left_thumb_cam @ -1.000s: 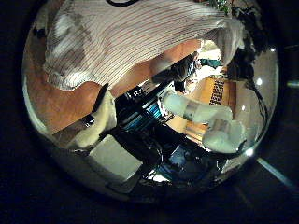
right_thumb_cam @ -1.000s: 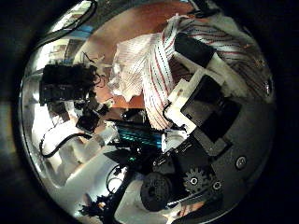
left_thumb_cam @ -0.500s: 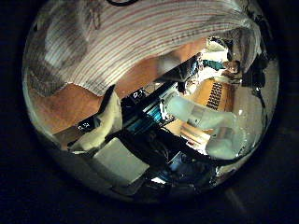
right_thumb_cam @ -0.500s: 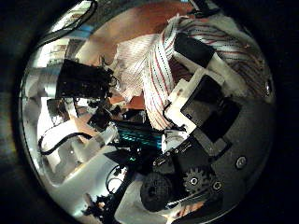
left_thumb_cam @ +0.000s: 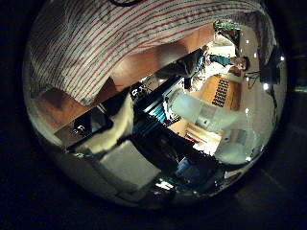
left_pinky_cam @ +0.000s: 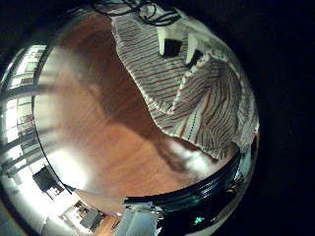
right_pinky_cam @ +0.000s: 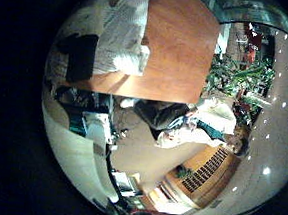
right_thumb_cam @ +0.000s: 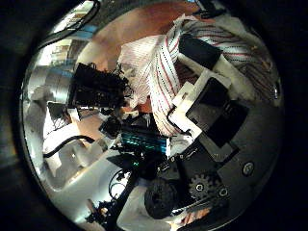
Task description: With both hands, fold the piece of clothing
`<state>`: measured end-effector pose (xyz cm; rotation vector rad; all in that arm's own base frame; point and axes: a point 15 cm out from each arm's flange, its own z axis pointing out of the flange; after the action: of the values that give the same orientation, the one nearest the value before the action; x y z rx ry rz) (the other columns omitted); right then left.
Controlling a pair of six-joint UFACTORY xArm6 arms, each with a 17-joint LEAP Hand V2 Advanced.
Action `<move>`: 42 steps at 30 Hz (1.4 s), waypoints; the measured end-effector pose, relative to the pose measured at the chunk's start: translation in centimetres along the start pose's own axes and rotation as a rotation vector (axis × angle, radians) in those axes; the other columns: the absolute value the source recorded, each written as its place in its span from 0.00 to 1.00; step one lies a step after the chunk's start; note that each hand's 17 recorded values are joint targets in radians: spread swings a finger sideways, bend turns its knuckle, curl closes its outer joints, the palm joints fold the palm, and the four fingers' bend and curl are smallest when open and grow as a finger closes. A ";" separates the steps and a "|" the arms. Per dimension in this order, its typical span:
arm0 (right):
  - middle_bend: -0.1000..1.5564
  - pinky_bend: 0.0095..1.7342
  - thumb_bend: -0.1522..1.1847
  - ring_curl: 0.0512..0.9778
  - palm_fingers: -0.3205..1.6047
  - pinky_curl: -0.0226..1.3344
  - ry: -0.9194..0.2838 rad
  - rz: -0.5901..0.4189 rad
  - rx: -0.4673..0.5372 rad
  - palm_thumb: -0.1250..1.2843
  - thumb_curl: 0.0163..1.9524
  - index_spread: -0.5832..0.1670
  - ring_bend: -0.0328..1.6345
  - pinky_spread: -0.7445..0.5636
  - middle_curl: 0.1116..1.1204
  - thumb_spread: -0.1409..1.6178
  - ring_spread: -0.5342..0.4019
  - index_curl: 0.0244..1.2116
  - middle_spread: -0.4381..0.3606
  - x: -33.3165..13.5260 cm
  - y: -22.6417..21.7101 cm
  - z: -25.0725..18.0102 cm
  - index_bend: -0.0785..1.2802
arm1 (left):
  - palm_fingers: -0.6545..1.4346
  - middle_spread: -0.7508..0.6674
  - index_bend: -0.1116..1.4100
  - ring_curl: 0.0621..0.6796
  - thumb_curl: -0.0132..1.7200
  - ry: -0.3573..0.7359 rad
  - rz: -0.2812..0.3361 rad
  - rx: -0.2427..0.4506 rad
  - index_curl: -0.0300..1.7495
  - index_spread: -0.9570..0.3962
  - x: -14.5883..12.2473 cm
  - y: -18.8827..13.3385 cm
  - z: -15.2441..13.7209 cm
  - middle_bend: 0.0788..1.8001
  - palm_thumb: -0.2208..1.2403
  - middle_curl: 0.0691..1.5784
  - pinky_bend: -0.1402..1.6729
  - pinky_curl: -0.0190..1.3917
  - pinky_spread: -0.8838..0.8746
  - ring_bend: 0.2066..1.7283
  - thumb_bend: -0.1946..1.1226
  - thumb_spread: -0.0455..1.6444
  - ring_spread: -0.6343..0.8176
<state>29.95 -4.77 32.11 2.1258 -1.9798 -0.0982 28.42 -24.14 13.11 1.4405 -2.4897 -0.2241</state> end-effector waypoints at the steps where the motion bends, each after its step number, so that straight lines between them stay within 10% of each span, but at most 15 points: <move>1: 0.81 0.67 0.10 0.82 0.73 0.76 0.000 0.000 0.000 0.70 0.35 0.38 0.79 0.36 0.71 0.72 0.32 0.78 0.35 0.0 0.0 0.0 0.79 | 0.50 0.60 0.25 0.22 0.21 -0.007 0.000 0.002 0.25 0.79 0.0 0.0 -0.1 0.19 0.52 0.25 0.26 0.29 0.69 0.37 0.14 0.60 0.57; 5: 0.81 0.67 0.10 0.82 0.73 0.76 0.000 -0.006 0.001 0.70 0.35 0.38 0.79 0.36 0.71 0.72 0.32 0.78 0.35 0.0 0.0 0.0 0.79 | 0.67 0.45 0.21 0.29 0.26 -0.049 -0.014 0.007 0.26 0.69 -0.8 -0.2 -0.3 0.27 0.71 0.30 0.34 0.32 0.52 0.46 0.23 0.64 0.35; 15: 0.81 0.67 0.10 0.82 0.73 0.76 0.000 -0.008 0.006 0.70 0.35 0.38 0.79 0.36 0.71 0.72 0.32 0.78 0.35 0.1 0.1 -0.1 0.79 | 0.91 0.19 0.33 0.41 0.35 -0.070 -0.018 0.087 0.35 0.41 -1.9 -1.0 -2.7 0.40 0.79 0.37 0.54 0.38 0.15 0.50 0.32 0.78 0.09; 32: 0.81 0.67 0.10 0.82 0.73 0.76 -0.001 -0.018 0.004 0.71 0.34 0.38 0.79 0.36 0.71 0.72 0.32 0.78 0.35 0.2 0.8 -0.6 0.79 | 0.88 0.15 0.39 0.51 0.48 -0.031 0.076 -0.198 0.41 0.31 -1.3 7.0 -12.4 0.46 0.72 0.36 0.60 0.37 0.09 0.52 0.34 0.88 0.07; 42: 0.81 0.67 0.11 0.82 0.73 0.76 -0.010 -0.025 -0.068 0.72 0.34 0.38 0.79 0.36 0.71 0.72 0.32 0.78 0.35 -0.1 -1.2 1.6 0.79 | 0.82 0.18 0.40 0.52 0.53 -0.002 0.021 -0.252 0.44 0.30 -4.6 2.8 -13.3 0.44 0.70 0.35 0.55 0.35 0.10 0.50 0.35 0.91 0.08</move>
<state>30.77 -4.85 30.27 2.1123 -1.9272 -0.1779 32.18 -18.81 25.85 1.3107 -2.3750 -0.5156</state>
